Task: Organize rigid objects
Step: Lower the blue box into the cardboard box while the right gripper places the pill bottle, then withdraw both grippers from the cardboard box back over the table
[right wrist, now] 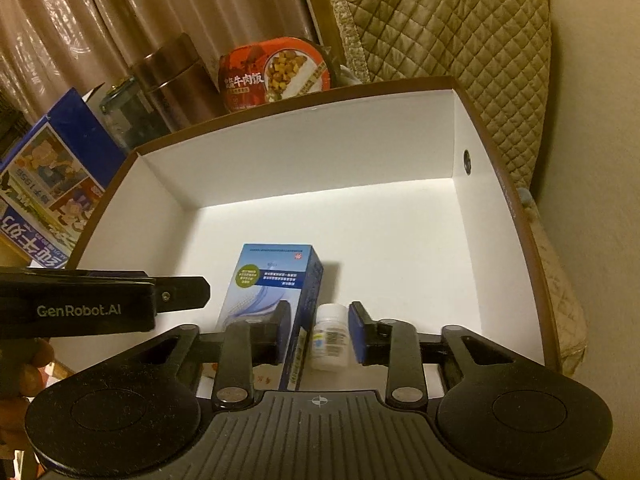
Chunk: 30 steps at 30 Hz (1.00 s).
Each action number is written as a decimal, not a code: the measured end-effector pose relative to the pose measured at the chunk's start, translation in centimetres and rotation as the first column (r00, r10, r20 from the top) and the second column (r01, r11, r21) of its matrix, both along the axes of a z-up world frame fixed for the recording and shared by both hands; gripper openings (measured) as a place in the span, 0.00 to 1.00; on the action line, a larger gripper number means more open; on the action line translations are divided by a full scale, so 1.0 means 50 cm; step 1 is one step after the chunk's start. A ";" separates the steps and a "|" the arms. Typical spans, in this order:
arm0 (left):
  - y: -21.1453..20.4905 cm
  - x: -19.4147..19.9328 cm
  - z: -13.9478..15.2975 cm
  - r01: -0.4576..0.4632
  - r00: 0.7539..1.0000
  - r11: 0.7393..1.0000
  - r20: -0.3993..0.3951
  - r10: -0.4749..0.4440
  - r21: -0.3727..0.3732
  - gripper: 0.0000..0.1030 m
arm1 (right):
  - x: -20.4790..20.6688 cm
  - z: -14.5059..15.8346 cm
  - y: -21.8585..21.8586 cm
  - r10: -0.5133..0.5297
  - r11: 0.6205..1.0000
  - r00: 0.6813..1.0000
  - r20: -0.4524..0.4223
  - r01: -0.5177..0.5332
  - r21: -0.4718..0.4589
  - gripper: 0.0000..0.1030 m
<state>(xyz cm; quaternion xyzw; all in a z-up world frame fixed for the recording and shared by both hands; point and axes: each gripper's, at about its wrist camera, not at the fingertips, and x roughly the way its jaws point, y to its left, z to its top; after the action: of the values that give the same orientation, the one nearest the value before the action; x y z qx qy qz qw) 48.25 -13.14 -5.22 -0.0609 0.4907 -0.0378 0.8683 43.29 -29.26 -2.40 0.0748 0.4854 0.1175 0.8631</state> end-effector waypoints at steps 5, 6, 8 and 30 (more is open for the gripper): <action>0.006 -0.024 0.014 0.000 1.000 1.000 0.018 0.000 0.005 0.61 | -0.020 0.013 0.004 0.023 1.000 1.000 0.015 -0.023 0.000 0.38; 0.007 -0.029 0.016 0.000 1.000 1.000 0.020 0.000 0.006 0.61 | -0.023 0.015 0.005 0.028 1.000 0.999 0.018 -0.028 0.001 0.39; 0.008 -0.040 0.022 0.001 1.000 1.000 0.026 -0.001 0.005 0.61 | -0.029 0.019 0.007 0.033 0.999 0.999 0.020 -0.033 0.002 0.39; 0.077 -0.219 0.124 0.048 0.987 0.999 0.157 -0.044 -0.021 0.61 | -0.173 0.125 0.054 -0.010 1.000 0.994 0.112 0.007 0.028 0.53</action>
<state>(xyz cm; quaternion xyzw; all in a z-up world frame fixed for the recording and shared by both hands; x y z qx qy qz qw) 37.29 -9.29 1.00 -0.0573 0.4220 -0.0687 0.9022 34.64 -26.56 3.86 0.0819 0.4342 0.1247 0.8884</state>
